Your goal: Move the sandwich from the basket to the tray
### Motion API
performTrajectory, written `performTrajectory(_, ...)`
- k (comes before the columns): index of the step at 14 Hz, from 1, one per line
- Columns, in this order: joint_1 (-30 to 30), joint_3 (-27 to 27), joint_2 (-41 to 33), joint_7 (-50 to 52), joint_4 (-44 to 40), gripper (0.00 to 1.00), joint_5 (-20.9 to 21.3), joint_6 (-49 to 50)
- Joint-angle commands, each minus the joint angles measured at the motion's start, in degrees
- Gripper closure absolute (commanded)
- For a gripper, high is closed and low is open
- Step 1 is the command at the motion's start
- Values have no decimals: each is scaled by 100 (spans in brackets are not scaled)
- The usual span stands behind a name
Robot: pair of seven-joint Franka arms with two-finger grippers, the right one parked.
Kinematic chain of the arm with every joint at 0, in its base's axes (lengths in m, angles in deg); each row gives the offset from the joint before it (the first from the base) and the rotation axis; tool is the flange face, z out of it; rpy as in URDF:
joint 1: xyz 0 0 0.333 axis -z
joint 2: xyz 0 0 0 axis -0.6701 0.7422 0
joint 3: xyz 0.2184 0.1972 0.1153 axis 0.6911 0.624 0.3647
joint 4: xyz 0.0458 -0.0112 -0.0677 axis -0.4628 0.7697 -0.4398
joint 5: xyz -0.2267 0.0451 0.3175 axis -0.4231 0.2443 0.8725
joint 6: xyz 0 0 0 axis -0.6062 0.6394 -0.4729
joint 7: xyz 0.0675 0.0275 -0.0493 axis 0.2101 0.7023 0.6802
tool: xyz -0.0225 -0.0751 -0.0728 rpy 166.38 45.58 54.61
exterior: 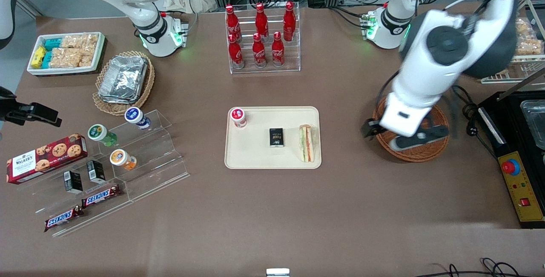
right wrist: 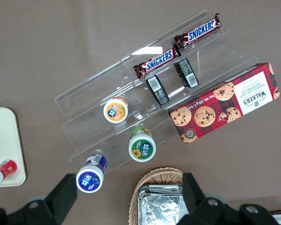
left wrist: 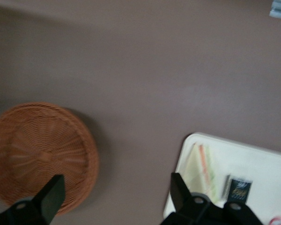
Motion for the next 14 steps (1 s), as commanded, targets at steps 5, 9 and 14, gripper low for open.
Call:
performTrajectory(5, 111, 1146, -872, -2589, 177, 0, -230, 1053)
performTrajectory(9, 23, 1191, -766, -2661, -52, 0, -203, 1071)
performTrajectory(14, -170, 1217, -766, -3573, -70, 0, -230, 1246)
